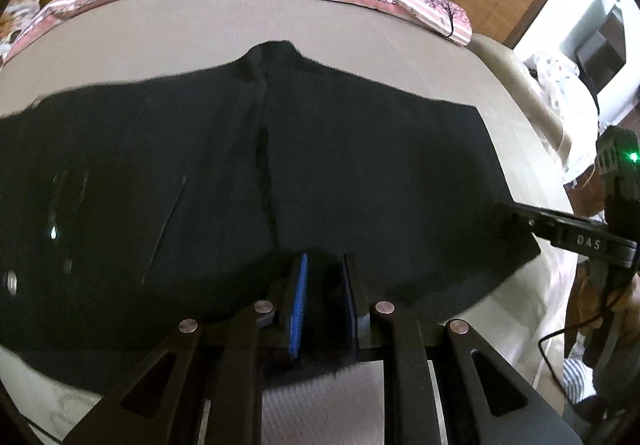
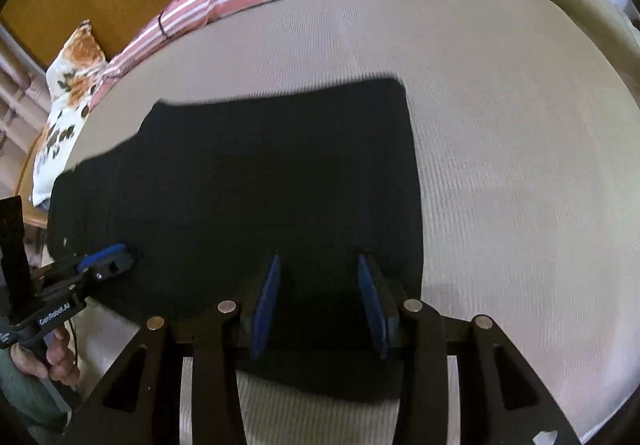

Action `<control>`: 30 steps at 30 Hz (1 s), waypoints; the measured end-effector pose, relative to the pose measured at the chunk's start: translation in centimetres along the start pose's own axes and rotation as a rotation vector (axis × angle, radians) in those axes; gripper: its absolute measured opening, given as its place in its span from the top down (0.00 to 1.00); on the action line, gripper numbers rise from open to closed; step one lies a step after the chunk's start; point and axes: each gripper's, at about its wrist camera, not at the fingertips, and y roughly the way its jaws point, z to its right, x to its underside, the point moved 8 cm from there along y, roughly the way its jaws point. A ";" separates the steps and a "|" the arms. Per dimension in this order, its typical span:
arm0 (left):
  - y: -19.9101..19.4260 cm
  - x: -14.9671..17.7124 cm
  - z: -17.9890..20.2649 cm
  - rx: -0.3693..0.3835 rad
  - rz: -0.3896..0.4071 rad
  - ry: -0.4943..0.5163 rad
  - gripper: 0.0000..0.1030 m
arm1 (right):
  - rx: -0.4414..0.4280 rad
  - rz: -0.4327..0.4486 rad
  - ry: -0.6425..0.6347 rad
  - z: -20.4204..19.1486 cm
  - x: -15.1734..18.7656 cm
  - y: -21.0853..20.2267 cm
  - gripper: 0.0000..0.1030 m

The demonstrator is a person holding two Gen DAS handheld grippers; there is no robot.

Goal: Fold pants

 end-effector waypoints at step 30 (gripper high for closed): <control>-12.7 6.8 -21.7 0.141 0.287 -1.047 0.65 | -0.117 -0.027 -0.087 -8.6 1.1 0.5 0.56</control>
